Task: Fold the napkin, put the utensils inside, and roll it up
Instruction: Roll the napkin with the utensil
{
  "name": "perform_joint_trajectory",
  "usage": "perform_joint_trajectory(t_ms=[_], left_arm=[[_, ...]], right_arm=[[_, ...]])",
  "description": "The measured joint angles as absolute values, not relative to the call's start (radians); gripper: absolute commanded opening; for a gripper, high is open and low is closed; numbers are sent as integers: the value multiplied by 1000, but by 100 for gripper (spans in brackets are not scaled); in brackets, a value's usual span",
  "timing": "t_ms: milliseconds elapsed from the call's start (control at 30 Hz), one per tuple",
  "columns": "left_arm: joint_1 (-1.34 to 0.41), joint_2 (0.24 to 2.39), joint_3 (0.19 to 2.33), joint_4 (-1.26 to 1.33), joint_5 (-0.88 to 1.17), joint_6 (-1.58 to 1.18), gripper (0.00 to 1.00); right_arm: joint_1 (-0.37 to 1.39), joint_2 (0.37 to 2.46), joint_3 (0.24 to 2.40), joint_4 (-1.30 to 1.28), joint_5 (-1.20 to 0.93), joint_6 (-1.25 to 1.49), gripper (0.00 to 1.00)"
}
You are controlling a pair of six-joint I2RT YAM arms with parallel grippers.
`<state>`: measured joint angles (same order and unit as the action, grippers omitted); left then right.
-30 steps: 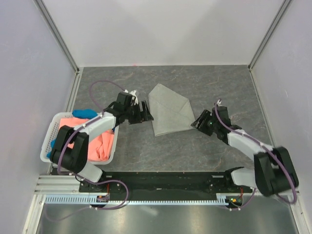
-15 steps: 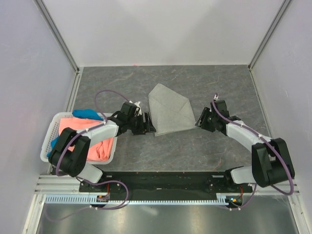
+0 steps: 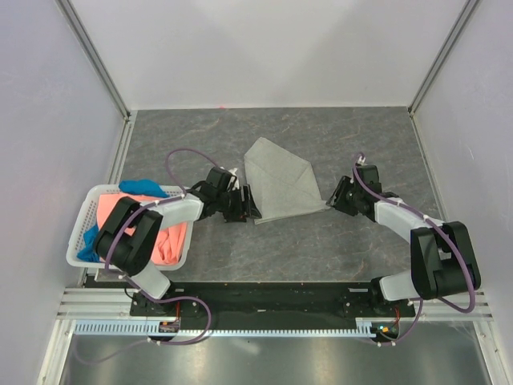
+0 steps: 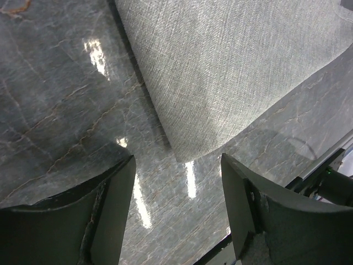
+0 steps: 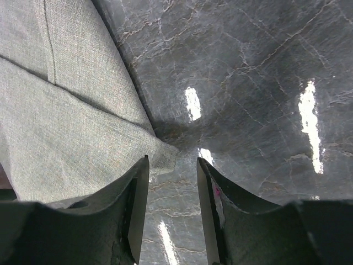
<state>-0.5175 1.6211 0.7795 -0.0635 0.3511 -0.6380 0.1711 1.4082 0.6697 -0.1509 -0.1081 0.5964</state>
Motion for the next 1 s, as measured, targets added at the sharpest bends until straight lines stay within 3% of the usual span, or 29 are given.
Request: perform_joint_trajectory(t_ms=[200, 600, 733, 1000], left_arm=[[-517, 1647, 800, -46, 356, -640, 69], [-517, 1701, 822, 0, 376, -643, 50], [-517, 1709, 822, 5, 375, -643, 40], [-517, 1709, 811, 7, 365, -644, 35]], right_arm=[[166, 1450, 660, -97, -149, 598, 44], [166, 1501, 626, 12, -236, 635, 20], [167, 1512, 615, 44, -260, 649, 18], [176, 1514, 614, 65, -273, 651, 22]])
